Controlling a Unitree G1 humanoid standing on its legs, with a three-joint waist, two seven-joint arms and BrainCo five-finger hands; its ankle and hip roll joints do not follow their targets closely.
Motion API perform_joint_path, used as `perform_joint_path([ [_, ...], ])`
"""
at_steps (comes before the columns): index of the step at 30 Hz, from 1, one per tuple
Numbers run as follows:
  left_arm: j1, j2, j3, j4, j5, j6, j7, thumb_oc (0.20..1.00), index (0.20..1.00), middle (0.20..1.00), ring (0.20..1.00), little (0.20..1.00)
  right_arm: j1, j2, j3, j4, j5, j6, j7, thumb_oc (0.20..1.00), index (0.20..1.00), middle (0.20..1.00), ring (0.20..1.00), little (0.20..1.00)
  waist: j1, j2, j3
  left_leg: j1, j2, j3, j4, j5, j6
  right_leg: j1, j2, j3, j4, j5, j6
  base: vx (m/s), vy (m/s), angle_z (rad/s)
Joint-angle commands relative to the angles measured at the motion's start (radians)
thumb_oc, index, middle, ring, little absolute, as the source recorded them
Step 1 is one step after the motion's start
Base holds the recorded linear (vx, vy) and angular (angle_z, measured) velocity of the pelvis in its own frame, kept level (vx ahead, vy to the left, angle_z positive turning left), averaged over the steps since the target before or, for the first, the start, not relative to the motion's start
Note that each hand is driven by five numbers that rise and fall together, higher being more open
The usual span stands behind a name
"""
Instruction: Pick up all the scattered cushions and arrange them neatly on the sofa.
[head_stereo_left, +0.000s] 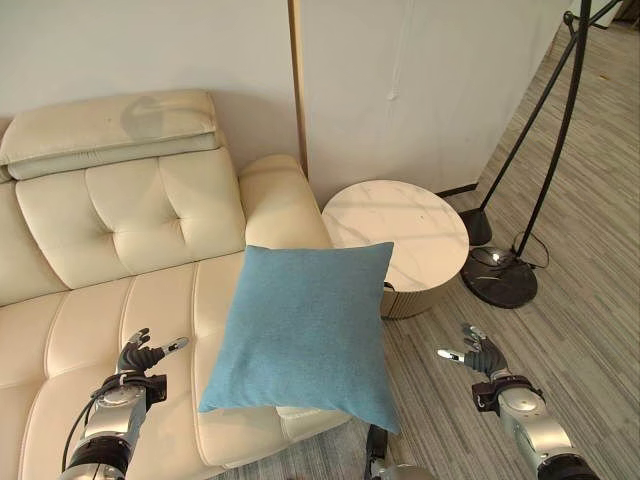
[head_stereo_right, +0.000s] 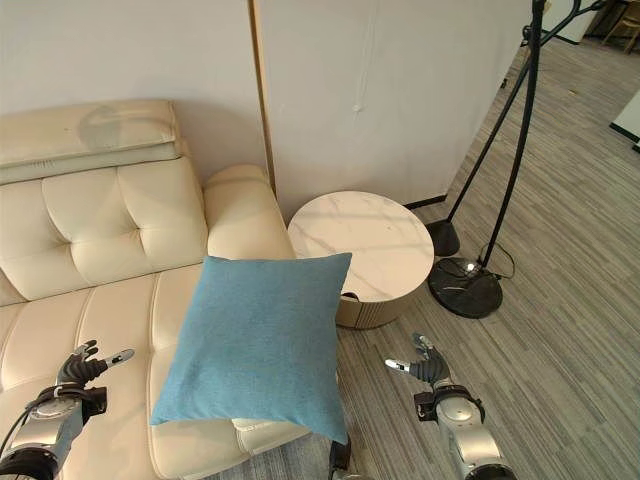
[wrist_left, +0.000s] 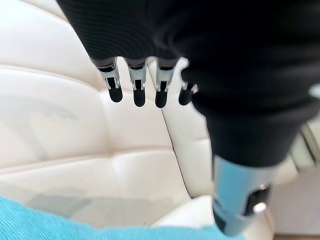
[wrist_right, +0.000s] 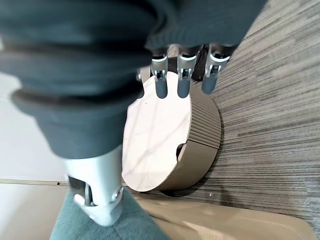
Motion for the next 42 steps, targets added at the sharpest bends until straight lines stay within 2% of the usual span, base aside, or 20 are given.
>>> perform_joint_path([
  [1, -0.074, -0.003, -0.051, 0.058, 0.027, -0.017, -0.005, 1.000, 1.000, 1.000, 1.000, 1.000, -0.056, 0.047, 0.028, -0.048, -0.014, -0.016, -0.020, 1.000, 1.000, 1.000, 1.000, 1.000, -0.009, 0.006, 0.037, -0.119, 0.013, -0.041, -0.008, 0.038, -0.005, 0.128, -0.069, 0.008, 0.016, -0.181, 0.125, -0.11, 0.092, -0.08],
  [9, -0.179, -0.122, -0.135, 0.147, 0.006, -0.023, 0.017, 1.000, 1.000, 1.000, 1.000, 1.000, -0.151, 0.169, 0.164, -0.059, 0.005, -0.024, -0.034, 1.000, 1.000, 1.000, 1.000, 1.000, -0.009, -0.013, 0.115, -0.227, 0.006, -0.033, 0.017, 0.055, 0.011, 0.005, -0.085, 0.030, 0.059, -0.156, 0.120, -0.13, 0.065, -0.05],
  [13, -0.291, -0.161, -0.205, 0.163, -0.018, -0.033, 0.044, 1.000, 1.000, 1.000, 1.000, 1.000, -0.222, 0.216, 0.268, -0.038, 0.029, -0.024, -0.041, 1.000, 1.000, 1.000, 1.000, 1.000, -0.001, -0.032, 0.173, -0.296, 0.002, -0.046, 0.053, 0.060, 0.011, -0.053, -0.101, 0.021, 0.090, -0.144, 0.115, -0.14, 0.036, 0.13],
  [16, -0.413, -0.178, -0.275, 0.167, -0.055, -0.053, 0.071, 1.000, 1.000, 1.000, 1.000, 1.000, -0.358, 0.256, 0.331, 0.013, 0.060, -0.035, -0.076, 1.000, 1.000, 1.000, 1.000, 1.000, 0.011, -0.039, 0.220, -0.344, 0.001, -0.053, 0.071, 0.072, 0.005, -0.090, -0.112, 0.014, 0.101, -0.133, 0.112, -0.11, 0.021, 0.01],
  [21, -0.464, -0.191, -0.312, 0.104, -0.107, -0.077, 0.092, 1.000, 1.000, 1.000, 1.000, 1.000, -0.440, 0.269, 0.364, 0.033, 0.067, -0.033, -0.096, 1.000, 1.000, 1.000, 1.000, 1.000, 0.023, -0.045, 0.243, -0.361, 0.003, -0.059, 0.072, 0.082, -0.001, -0.100, -0.117, 0.002, 0.099, -0.126, 0.113, -0.04, -0.007, 0.12],
  [25, -0.413, -0.228, -0.339, -0.184, -0.222, -0.122, 0.099, 1.000, 1.000, 1.000, 1.000, 1.000, -0.445, 0.241, 0.348, 0.012, 0.042, -0.014, -0.116, 1.000, 1.000, 1.000, 1.000, 1.000, 0.039, -0.046, 0.272, -0.372, 0.000, -0.069, 0.070, 0.085, -0.003, -0.103, -0.126, -0.013, 0.109, -0.131, 0.114, -0.02, -0.013, -0.04],
  [26, -0.396, -0.235, -0.340, -0.219, -0.228, -0.123, 0.095, 0.944, 0.944, 0.944, 0.944, 0.944, -0.433, 0.237, 0.338, 0.011, 0.039, -0.011, -0.119, 1.000, 1.000, 1.000, 1.000, 1.000, 0.041, -0.043, 0.277, -0.373, -0.001, -0.070, 0.070, 0.086, -0.003, -0.105, -0.127, -0.014, 0.110, -0.131, 0.114, -0.01, 0.004, 0.17],
  [28, -0.353, -0.246, -0.343, -0.305, -0.228, -0.123, 0.092, 0.416, 0.416, 0.416, 0.416, 0.416, -0.407, 0.232, 0.315, 0.009, 0.034, -0.005, -0.124, 1.000, 1.000, 1.000, 1.000, 1.000, 0.044, -0.036, 0.287, -0.376, -0.004, -0.073, 0.071, 0.085, -0.002, -0.106, -0.130, -0.018, 0.110, -0.130, 0.114, 0.00, 0.005, -0.02],
  [29, -0.329, -0.253, -0.340, -0.336, -0.223, -0.126, 0.093, 0.200, 0.200, 0.200, 0.200, 0.200, -0.392, 0.231, 0.301, 0.007, 0.033, -0.005, -0.127, 1.000, 1.000, 1.000, 1.000, 1.000, 0.046, -0.033, 0.290, -0.376, -0.005, -0.075, 0.071, 0.085, -0.001, -0.107, -0.130, -0.018, 0.110, -0.131, 0.114, 0.00, 0.013, -0.05],
  [31, -0.292, -0.278, -0.341, -0.371, -0.228, -0.122, 0.088, 0.200, 0.200, 0.200, 0.200, 0.200, -0.362, 0.233, 0.288, -0.009, 0.035, -0.008, -0.126, 1.000, 1.000, 1.000, 1.000, 1.000, 0.048, -0.028, 0.295, -0.378, -0.008, -0.077, 0.071, 0.086, 0.000, -0.109, -0.132, -0.018, 0.111, -0.131, 0.113, 0.00, 0.003, -0.02],
  [32, -0.276, -0.291, -0.344, -0.382, -0.232, -0.120, 0.089, 0.200, 0.200, 0.200, 0.200, 0.200, -0.346, 0.237, 0.280, -0.018, 0.040, -0.009, -0.126, 0.344, 0.344, 0.344, 0.344, 0.344, 0.048, -0.025, 0.298, -0.379, -0.009, -0.078, 0.071, 0.086, 0.001, -0.108, -0.132, -0.019, 0.110, -0.133, 0.112, 0.00, 0.004, 0.05],
  [33, -0.276, -0.291, -0.344, -0.382, -0.232, -0.120, 0.089, 0.200, 0.200, 0.200, 0.200, 0.200, -0.346, 0.237, 0.280, -0.018, 0.040, -0.009, -0.126, 0.200, 0.200, 0.200, 0.200, 0.200, 0.048, -0.025, 0.297, -0.379, -0.009, -0.078, 0.071, 0.086, 0.001, -0.108, -0.132, -0.019, 0.110, -0.133, 0.112, 0.01, 0.005, 0.09],
  [37, -0.252, -0.351, -0.360, -0.418, -0.316, -0.120, 0.083, 0.200, 0.200, 0.200, 0.200, 0.200, -0.335, 0.259, 0.260, -0.029, 0.096, -0.039, -0.147, 0.200, 0.200, 0.200, 0.200, 0.200, 0.051, -0.018, 0.303, -0.381, -0.013, -0.085, 0.066, 0.088, 0.002, -0.109, -0.131, -0.023, 0.108, -0.135, 0.111, 0.01, -0.003, 0.06],
  [42, -0.225, -0.356, -0.385, -0.441, -0.312, -0.113, 0.066, 0.200, 0.200, 0.200, 0.200, 0.200, -0.300, 0.264, 0.244, -0.051, 0.143, -0.062, -0.149, 0.200, 0.200, 0.200, 0.200, 0.200, 0.049, -0.015, 0.304, -0.372, -0.015, -0.086, 0.059, 0.087, 0.003, -0.104, -0.128, -0.024, 0.104, -0.139, 0.111, 0.00, 0.000, 0.13],
])
